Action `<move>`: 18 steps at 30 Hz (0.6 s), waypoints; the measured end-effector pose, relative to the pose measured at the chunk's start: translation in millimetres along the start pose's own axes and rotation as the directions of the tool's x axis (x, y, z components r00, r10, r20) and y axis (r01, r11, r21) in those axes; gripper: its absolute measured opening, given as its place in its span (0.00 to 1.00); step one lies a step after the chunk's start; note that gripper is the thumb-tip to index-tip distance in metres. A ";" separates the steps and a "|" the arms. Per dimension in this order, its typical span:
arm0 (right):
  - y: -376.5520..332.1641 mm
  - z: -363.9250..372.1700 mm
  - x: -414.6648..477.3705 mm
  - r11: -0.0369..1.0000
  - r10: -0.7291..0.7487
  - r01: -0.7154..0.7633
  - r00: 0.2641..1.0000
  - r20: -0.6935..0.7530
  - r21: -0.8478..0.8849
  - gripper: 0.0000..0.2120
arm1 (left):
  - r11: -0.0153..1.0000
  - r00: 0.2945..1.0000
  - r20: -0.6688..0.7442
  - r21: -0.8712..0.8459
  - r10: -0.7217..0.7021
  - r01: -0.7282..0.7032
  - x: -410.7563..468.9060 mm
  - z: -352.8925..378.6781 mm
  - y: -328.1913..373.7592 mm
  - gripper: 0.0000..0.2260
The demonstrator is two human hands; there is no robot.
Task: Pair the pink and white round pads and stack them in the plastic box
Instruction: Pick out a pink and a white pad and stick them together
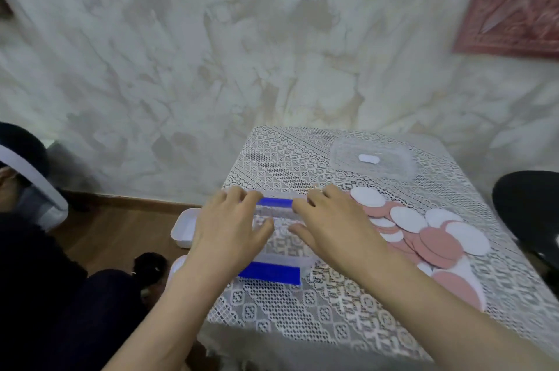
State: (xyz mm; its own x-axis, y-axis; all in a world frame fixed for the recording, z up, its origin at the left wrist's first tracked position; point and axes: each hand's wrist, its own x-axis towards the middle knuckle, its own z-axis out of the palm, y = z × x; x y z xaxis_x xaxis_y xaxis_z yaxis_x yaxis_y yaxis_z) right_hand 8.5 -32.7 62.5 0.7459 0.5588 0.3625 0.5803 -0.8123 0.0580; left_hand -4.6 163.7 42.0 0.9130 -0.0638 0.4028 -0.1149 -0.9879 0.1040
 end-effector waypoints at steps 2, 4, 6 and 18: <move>14.4 -6.5 -15.8 0.998 0.064 -0.064 0.997 0.032 -0.003 0.18 | 0.999 0.999 0.001 0.006 0.050 -0.050 8.1 4.5 19.4 0.23; 31.1 -11.3 -33.1 0.993 0.114 -0.113 0.993 0.028 -0.037 0.19 | 0.995 0.995 -0.019 -0.010 0.098 -0.098 14.1 8.3 44.9 0.23; 47.6 -16.5 -50.4 0.984 0.155 -0.152 0.988 0.019 -0.096 0.19 | 0.988 0.988 -0.043 -0.032 0.147 -0.148 19.0 12.5 73.1 0.22; 120.1 16.7 -151.1 0.899 0.437 -0.434 0.892 0.117 -0.054 0.17 | 0.965 0.965 0.076 -0.102 0.251 -0.243 -12.6 89.9 185.5 0.16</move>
State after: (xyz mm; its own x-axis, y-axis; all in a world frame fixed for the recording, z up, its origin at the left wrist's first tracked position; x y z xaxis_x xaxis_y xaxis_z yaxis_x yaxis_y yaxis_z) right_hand -29.0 -211.9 -0.9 0.9572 0.1624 0.2395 0.1805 -0.9820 -0.0554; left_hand -2.3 -31.5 -25.5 0.8821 -0.3200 0.3457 -0.3723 -0.9232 0.0955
